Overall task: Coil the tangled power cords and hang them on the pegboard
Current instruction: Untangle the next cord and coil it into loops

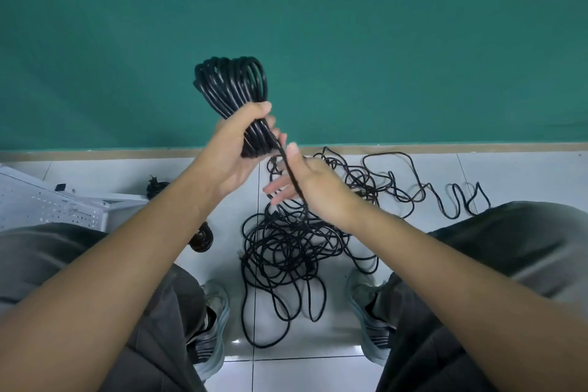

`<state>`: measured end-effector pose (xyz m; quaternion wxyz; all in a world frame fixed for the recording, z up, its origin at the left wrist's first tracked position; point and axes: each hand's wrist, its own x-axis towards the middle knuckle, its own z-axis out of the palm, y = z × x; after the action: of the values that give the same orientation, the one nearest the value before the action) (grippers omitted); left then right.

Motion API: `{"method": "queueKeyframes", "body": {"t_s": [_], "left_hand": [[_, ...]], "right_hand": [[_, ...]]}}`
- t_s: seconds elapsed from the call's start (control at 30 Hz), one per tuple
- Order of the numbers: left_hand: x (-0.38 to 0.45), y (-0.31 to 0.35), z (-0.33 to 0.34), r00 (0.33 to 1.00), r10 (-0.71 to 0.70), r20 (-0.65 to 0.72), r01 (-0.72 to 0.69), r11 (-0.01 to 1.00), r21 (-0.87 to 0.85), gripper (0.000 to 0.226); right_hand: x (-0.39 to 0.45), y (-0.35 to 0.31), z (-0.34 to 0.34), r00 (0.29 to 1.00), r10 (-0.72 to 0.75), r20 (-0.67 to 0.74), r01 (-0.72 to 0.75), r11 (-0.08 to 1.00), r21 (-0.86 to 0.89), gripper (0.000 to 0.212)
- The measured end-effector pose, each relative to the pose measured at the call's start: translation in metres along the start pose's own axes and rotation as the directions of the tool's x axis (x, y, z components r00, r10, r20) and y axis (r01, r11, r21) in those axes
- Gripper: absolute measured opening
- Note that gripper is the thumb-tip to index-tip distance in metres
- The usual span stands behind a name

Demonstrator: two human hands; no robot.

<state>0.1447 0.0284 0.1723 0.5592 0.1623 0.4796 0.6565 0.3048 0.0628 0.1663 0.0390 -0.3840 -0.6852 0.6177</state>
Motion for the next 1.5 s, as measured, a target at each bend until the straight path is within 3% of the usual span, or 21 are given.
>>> {"method": "queueKeyframes", "body": {"t_s": [0.1,0.2,0.27,0.4,0.53,0.67,0.77,0.87,0.93,1.0,1.07,1.17,1.23,1.3,1.4,1.5], "left_hand": [[0.007,0.002,-0.017,0.983,-0.003,-0.184,-0.013,0.996,-0.090,0.020],[0.010,-0.006,-0.028,0.949,0.023,-0.315,0.009,0.995,0.100,0.028],[0.010,-0.012,-0.028,0.955,0.075,-0.288,0.024,0.946,0.324,0.028],[0.002,-0.021,-0.018,1.000,-0.013,-0.002,0.012,0.839,0.545,0.025],[-0.015,-0.024,-0.006,0.982,-0.163,0.092,0.110,0.902,0.418,0.019],[-0.019,-0.020,-0.001,0.962,-0.236,0.140,0.164,0.904,0.395,0.018],[-0.019,-0.019,0.001,0.932,-0.307,0.195,0.220,0.903,0.369,0.042],[-0.024,-0.018,0.007,0.930,-0.302,0.210,0.220,0.914,0.341,0.021],[-0.027,-0.017,0.009,0.935,-0.296,0.198,0.221,0.918,0.329,0.007],[-0.025,-0.016,0.008,0.941,-0.280,0.188,0.213,0.926,0.313,0.021],[-0.022,-0.012,0.006,0.953,-0.258,0.158,0.228,0.956,0.185,0.010],[-0.018,-0.011,-0.002,0.964,-0.244,0.105,0.248,0.968,-0.029,0.017],[-0.018,-0.013,-0.008,0.971,-0.217,0.100,0.215,0.976,0.030,0.015],[-0.019,-0.012,-0.011,0.979,-0.196,0.047,0.185,0.966,0.181,0.016],[-0.023,-0.019,-0.013,0.980,-0.182,-0.079,0.198,0.924,0.326,0.033],[-0.031,-0.032,-0.012,0.968,-0.241,-0.075,0.252,0.912,0.325,0.039]], "right_hand": [[-0.009,0.003,0.006,0.995,-0.043,0.088,0.055,0.988,-0.142,0.046],[-0.010,0.000,0.000,0.983,-0.114,0.143,0.149,0.951,-0.272,0.025],[-0.009,-0.007,-0.008,0.982,-0.139,0.130,0.176,0.922,-0.345,0.022],[-0.010,-0.014,-0.028,0.973,-0.227,-0.044,0.205,0.935,-0.288,0.024],[-0.006,-0.007,-0.037,0.929,-0.263,-0.259,0.210,0.954,-0.215,0.012],[-0.002,-0.004,-0.039,0.904,-0.263,-0.338,0.228,0.964,-0.140,0.012],[-0.001,-0.004,-0.038,0.891,-0.279,-0.359,0.233,0.958,-0.166,0.013],[0.001,0.000,-0.039,0.891,-0.238,-0.386,0.186,0.968,-0.167,0.019],[0.001,0.005,-0.037,0.909,-0.208,-0.361,0.163,0.975,-0.151,0.023],[0.002,0.013,-0.032,0.936,-0.193,-0.294,0.164,0.979,-0.123,0.022],[0.007,0.022,-0.028,0.954,-0.188,-0.234,0.170,0.981,-0.092,0.015],[0.013,0.038,-0.022,0.983,-0.123,-0.137,0.104,0.985,-0.137,0.005],[0.015,0.045,-0.017,0.987,-0.070,-0.148,0.048,0.987,-0.152,0.008],[0.015,0.042,-0.017,0.975,-0.053,-0.217,0.042,0.998,-0.053,0.012],[0.015,0.025,-0.024,0.930,-0.038,-0.364,0.103,0.982,0.160,0.015],[0.013,0.007,-0.029,0.894,-0.077,-0.441,0.192,0.956,0.222,0.014]]}}
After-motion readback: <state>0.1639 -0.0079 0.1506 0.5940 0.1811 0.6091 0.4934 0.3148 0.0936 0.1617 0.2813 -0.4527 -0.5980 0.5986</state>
